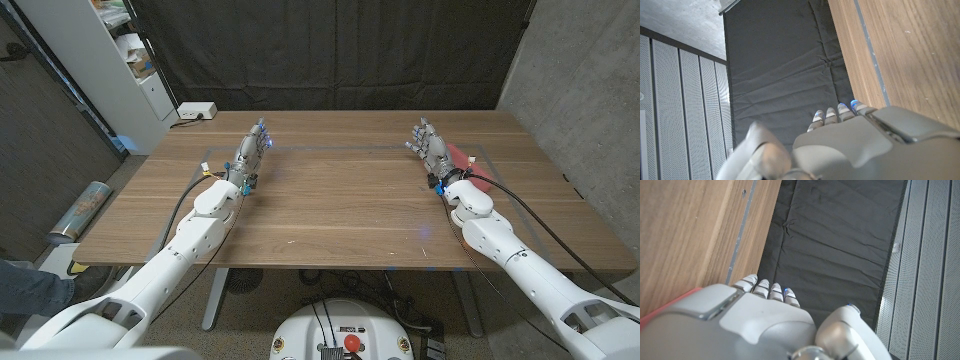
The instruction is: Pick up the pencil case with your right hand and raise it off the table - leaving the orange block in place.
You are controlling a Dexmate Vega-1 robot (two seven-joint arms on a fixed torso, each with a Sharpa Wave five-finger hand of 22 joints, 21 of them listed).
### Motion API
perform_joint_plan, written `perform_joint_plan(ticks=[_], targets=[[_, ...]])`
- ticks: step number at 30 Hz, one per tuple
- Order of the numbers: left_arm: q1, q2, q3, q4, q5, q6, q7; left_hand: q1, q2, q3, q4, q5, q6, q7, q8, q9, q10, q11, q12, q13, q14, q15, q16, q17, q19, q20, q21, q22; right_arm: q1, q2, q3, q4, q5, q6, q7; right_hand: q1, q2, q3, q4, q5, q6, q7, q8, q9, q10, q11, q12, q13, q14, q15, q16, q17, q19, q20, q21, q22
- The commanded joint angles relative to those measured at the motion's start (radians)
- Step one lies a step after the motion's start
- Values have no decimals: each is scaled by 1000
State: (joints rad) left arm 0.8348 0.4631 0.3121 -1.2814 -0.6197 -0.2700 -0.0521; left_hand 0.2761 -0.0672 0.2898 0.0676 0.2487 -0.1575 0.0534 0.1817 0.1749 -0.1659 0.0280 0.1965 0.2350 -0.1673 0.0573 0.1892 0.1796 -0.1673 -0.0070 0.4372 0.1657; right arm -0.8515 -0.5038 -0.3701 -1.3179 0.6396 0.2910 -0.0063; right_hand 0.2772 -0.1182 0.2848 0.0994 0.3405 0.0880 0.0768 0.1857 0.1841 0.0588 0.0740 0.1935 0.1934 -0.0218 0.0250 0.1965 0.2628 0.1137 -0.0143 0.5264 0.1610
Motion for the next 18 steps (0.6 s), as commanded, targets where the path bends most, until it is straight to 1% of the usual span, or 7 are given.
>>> perform_joint_plan(ticks=[1, 8, 13, 18], targets=[[21, -127, -150, 6, 177, 99, -100, 12, 3, 6, -1, 6, 0, 2, 8, 2, -6, -2, 7, 0, -48, 1, 5, 2, -137, 3, 3, 5, -28, 4, 1, -42, -6, -4, -32, 7, 4, 7, -1, 7, 9, -1, 6, 4, 4, 6, 7, 2, -1, 5, 4, 2, 8, -3, 1, 4], [38, -169, -197, -23, 233, 116, -119, 14, 4, 5, -3, 7, 7, 1, 10, 2, -2, -4, 9, -4, -43, -2, 6, 2, -134, 3, 0, 5, -47, -21, 6, -76, -17, -16, -46, 9, 6, 7, -2, 8, 12, -2, 8, 4, 4, 7, 6, 2, 0, 5, 4, 0, 8, -2, -3, 4], [45, -172, -211, -45, 262, 139, -133, 15, 5, 5, -4, 7, 8, 0, 10, 2, -2, -5, 9, -7, -41, -1, 7, 2, -133, 3, -4, 5, -58, -32, 11, -93, -23, -13, -55, 10, 8, 8, -4, 9, 12, -3, 8, 4, 4, 5, 6, 2, 0, 5, 5, -2, 9, -1, -5, 4], [51, -184, -227, -56, 269, 153, -132, 16, 6, 5, -6, 7, 10, -1, 10, 2, -1, -6, 9, -9, -41, -2, 6, 2, -132, 9, -7, 5, -62, -36, 13, -98, -31, -3, -57, 13, 10, 9, -5, 10, 12, -3, 8, 4, 5, 5, 6, 1, 0, 5, 5, -4, 10, -2, -8, 4]])
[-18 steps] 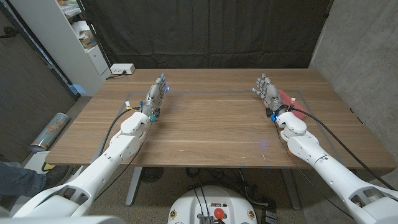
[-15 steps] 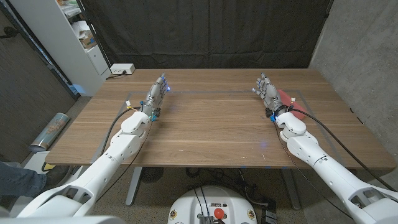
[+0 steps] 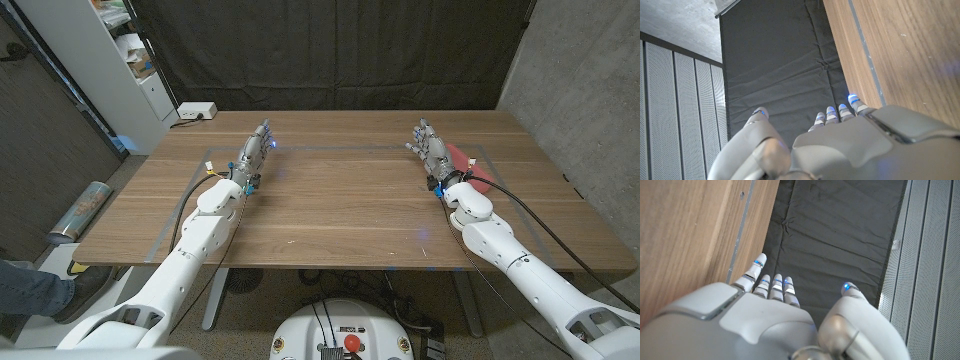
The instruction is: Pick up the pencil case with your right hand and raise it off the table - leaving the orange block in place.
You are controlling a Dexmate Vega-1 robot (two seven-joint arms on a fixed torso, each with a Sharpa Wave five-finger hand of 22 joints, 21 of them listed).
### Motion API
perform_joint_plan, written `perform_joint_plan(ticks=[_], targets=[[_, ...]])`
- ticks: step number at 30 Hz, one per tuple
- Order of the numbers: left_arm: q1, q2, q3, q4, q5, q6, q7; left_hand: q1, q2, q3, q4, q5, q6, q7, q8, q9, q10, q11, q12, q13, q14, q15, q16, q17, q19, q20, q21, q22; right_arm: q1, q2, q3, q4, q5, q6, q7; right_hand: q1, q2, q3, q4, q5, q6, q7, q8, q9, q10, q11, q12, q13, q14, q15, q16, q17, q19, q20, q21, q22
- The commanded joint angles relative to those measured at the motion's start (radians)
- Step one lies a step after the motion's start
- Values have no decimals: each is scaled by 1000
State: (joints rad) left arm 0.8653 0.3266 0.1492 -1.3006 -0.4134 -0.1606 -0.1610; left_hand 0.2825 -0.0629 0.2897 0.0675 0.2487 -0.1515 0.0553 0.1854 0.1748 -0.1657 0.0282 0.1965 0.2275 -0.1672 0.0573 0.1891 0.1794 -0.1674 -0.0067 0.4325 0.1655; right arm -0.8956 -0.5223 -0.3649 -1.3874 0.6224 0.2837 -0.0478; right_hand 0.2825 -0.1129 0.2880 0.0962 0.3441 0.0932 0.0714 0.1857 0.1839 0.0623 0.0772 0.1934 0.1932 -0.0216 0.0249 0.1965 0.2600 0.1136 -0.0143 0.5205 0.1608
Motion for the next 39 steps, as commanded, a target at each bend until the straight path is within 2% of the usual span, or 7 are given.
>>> perform_joint_plan(ticks=[1, 5, 18, 28, 39], targets=[[20, -52, -69, -35, 58, 40, -28, 10, 2, 5, -6, 7, 5, -2, 6, 2, 0, -5, 10, -2, -40, -2, 6, 2, -132, 9, -3, 5, -20, -17, 10, -34, -10, 0, -20, 8, 5, 6, -2, 7, 7, 2, 8, 4, 2, 2, 6, 1, 0, 5, 5, -1, 10, -2, -2, 4], [27, -50, -73, -49, 69, 45, -32, 11, 3, 4, -7, 7, 8, -2, 7, 2, 3, -4, 11, -5, -37, -2, 7, 2, -127, 0, -5, 6, -19, -22, 8, -38, -21, 2, -23, 10, 7, 6, -3, 8, 6, 1, 8, 4, 2, 2, 6, 1, 0, 5, 5, -2, 10, -1, -4, 4], [27, -39, -81, -60, 78, 57, -54, 13, 4, 3, -9, 7, 17, -1, 8, 2, 7, -4, 12, -10, -36, -2, 6, 2, -124, -1, -10, 6, -36, -37, 13, -87, -30, -10, -47, 17, 10, 8, -8, 10, 7, 1, 8, 4, 3, 1, 6, 1, 1, 4, 6, -6, 12, 0, -10, 4], [4, -51, -87, -1, 64, 34, -96, 13, 4, 1, -11, 7, 21, -1, 8, 2, 6, -2, 11, -14, -37, -1, 5, 2, -127, 4, -18, 6, -56, -58, 11, -122, -79, -7, -85, 20, 12, 8, -10, 11, 10, 0, 9, 4, 4, 1, 6, 0, 2, 4, 6, -9, 15, -1, -14, 4], [-11, -48, -90, 12, 75, 26, -117, 13, 2, -2, -13, 6, 27, 4, 9, 2, 7, 1, 11, -17, -36, 1, 5, 2, -124, 0, -23, 6, -66, -61, 7, -145, -121, 7, -115, 23, 13, 7, -13, 12, 11, -1, 10, 4, 5, -1, 6, 0, 4, 2, 7, -13, 19, -2, -20, 4]])
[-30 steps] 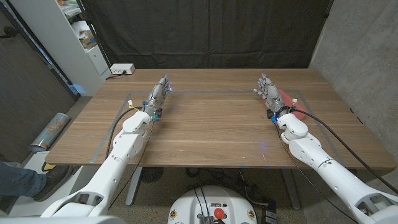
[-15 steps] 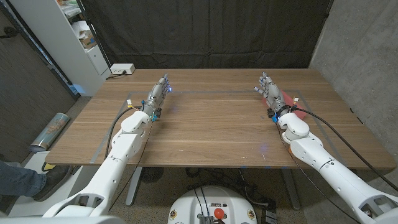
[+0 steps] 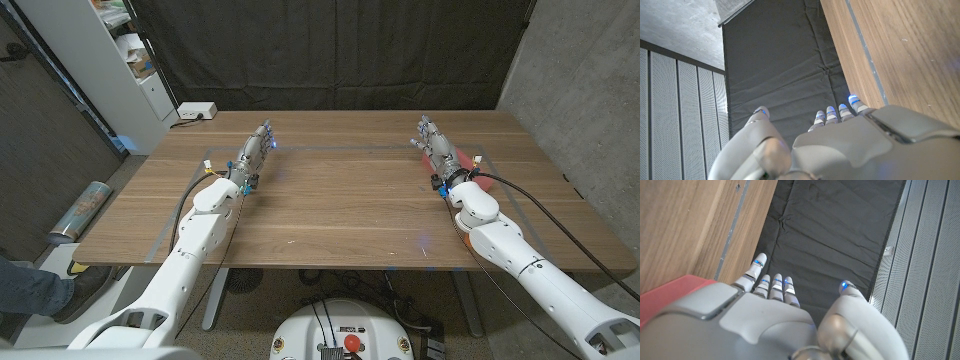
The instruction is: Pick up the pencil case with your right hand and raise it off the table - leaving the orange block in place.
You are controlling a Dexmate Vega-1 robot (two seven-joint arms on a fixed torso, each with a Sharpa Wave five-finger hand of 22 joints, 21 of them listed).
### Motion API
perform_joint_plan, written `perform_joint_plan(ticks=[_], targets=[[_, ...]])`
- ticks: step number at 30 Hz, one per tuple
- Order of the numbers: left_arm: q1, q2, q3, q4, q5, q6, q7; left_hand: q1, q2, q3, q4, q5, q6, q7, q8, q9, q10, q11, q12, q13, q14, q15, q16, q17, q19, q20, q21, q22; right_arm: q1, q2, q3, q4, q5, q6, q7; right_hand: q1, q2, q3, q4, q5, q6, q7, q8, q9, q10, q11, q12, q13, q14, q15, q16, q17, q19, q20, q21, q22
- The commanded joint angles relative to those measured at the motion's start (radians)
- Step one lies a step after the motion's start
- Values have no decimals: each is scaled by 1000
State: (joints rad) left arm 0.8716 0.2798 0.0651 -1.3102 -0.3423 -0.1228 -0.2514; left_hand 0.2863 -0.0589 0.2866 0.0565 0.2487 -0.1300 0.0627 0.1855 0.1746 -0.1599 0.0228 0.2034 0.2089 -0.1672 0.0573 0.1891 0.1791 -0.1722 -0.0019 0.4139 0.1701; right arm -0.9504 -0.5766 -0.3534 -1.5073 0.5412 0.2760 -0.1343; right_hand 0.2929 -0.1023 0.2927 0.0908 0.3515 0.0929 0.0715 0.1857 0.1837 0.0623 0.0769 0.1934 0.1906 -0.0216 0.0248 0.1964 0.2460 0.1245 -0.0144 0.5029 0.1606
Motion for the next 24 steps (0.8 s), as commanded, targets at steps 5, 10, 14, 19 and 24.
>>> perform_joint_plan(ticks=[5, 10, 14, 19, 24], targets=[[-24, 0, -8, 28, 4, -16, -32, 9, -3, 0, -3, 6, 7, -3, 8, 2, 0, 6, 4, 0, -38, 2, 4, 2, -120, -1, -8, 2, -12, -10, -5, -34, -53, 17, -36, 14, 3, 3, -10, 6, 15, -6, 11, 4, 7, -6, 7, 2, 9, 0, 9, -1, 17, -3, -4, 5], [-30, -1, -8, 36, 8, -22, -35, 9, -3, -1, -4, 6, 8, -4, 8, 2, -2, 7, 3, -2, -36, 1, 4, 2, -122, 5, -12, 2, -15, -12, -2, -40, -60, 22, -40, 16, 4, 2, -11, 7, 18, -11, 12, 4, 9, -7, 7, 2, 10, -1, 9, -3, 21, -4, -6, 5], [-32, -4, -9, 39, 7, -26, -38, 9, -3, -1, -5, 6, 7, -6, 7, 2, -1, 5, 3, -3, -37, 1, 3, 2, -122, 6, -14, 2, -17, -18, 0, -53, -68, 13, -49, 17, 5, 2, -12, 7, 20, -15, 12, 4, 8, -8, 6, 2, 11, -1, 10, -5, 22, -3, -9, 5], [-36, -4, -7, 40, 10, -23, -38, 10, -2, -2, -5, 6, 8, -7, 7, 2, -2, 4, 3, -4, -36, 3, 4, 2, -122, 8, -16, 2, -17, -31, 1, -66, -86, 2, -57, 17, 6, 1, -13, 8, 20, -16, 12, 4, 7, -8, 6, 2, 9, -3, 9, -6, 20, -1, -13, 5], [-41, -5, -5, 45, 15, -21, -34, 10, -2, -2, -6, 6, 8, -7, 6, 2, -2, 5, 3, -5, -36, 2, 3, 2, -123, 9, -18, 2, -16, -40, 3, -76, -104, -5, -69, 17, 6, 1, -14, 9, 21, -18, 12, 4, 7, -9, 5, 2, 10, -4, 9, -7, 19, 0, -18, 5]])
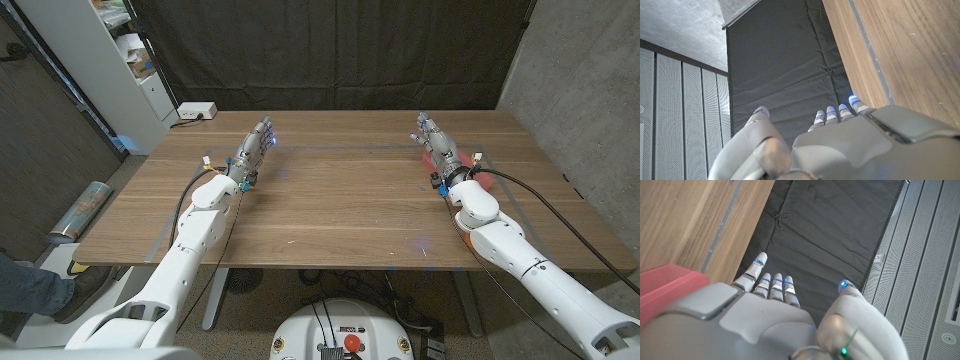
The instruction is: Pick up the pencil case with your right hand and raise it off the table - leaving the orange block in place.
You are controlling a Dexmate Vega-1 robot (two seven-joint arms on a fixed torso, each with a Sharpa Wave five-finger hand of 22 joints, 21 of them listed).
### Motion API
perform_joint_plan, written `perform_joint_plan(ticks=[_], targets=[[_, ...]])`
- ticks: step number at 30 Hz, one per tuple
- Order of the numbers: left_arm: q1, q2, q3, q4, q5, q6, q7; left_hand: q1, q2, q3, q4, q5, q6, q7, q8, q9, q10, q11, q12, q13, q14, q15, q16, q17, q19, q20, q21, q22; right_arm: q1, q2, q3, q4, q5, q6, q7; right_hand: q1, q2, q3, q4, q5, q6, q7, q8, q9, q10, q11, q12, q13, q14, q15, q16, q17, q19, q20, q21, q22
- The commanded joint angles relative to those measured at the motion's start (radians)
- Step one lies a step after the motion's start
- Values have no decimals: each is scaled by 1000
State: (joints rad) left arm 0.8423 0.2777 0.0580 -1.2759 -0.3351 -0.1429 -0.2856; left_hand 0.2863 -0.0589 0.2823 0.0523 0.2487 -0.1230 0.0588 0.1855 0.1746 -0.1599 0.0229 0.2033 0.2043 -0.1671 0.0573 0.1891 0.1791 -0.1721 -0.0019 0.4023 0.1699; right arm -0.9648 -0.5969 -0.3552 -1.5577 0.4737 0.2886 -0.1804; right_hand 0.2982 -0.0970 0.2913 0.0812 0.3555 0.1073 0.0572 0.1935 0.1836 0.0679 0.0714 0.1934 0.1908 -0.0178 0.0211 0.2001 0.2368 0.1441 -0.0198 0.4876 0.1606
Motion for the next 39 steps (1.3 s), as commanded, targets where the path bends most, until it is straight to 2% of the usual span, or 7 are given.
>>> perform_joint_plan(ticks=[1, 13, 39], targets=[[-13, -4, 2, 14, 7, -3, -2, 10, -2, 2, -2, 6, 1, -3, 6, 3, -1, 6, 3, 0, -36, 2, 3, 2, -122, 9, -7, 2, -2, -21, 6, -27, -39, -19, -24, 12, 1, 2, -4, 5, 6, -3, 4, 4, 0, -5, 5, 2, 5, -1, 6, 2, 0, 5, -3, 5], [-28, -3, 6, 34, 8, -8, -26, 13, 0, 0, -5, 6, 15, 7, 9, 3, 10, 20, 8, -4, -28, 10, 5, 2, -107, -9, -12, 2, -5, -50, 9, -61, -73, -55, -43, 15, 3, 1, -7, 6, 6, -3, 3, 4, -3, -5, 4, 1, 5, -2, 5, -2, 3, 3, -11, 5], [-31, 7, 7, 21, 16, 4, -27, 16, 3, -3, -11, 5, 33, 9, 10, 3, 24, 20, 11, -8, -18, 11, 6, 2, -98, 1, -27, 2, -33, -105, 29, -150, -158, -130, -107, 19, 2, -3, -14, 9, 7, 1, 3, 5, -13, -2, 0, 0, -4, -3, 2, -11, -4, 2, -35, 4]])
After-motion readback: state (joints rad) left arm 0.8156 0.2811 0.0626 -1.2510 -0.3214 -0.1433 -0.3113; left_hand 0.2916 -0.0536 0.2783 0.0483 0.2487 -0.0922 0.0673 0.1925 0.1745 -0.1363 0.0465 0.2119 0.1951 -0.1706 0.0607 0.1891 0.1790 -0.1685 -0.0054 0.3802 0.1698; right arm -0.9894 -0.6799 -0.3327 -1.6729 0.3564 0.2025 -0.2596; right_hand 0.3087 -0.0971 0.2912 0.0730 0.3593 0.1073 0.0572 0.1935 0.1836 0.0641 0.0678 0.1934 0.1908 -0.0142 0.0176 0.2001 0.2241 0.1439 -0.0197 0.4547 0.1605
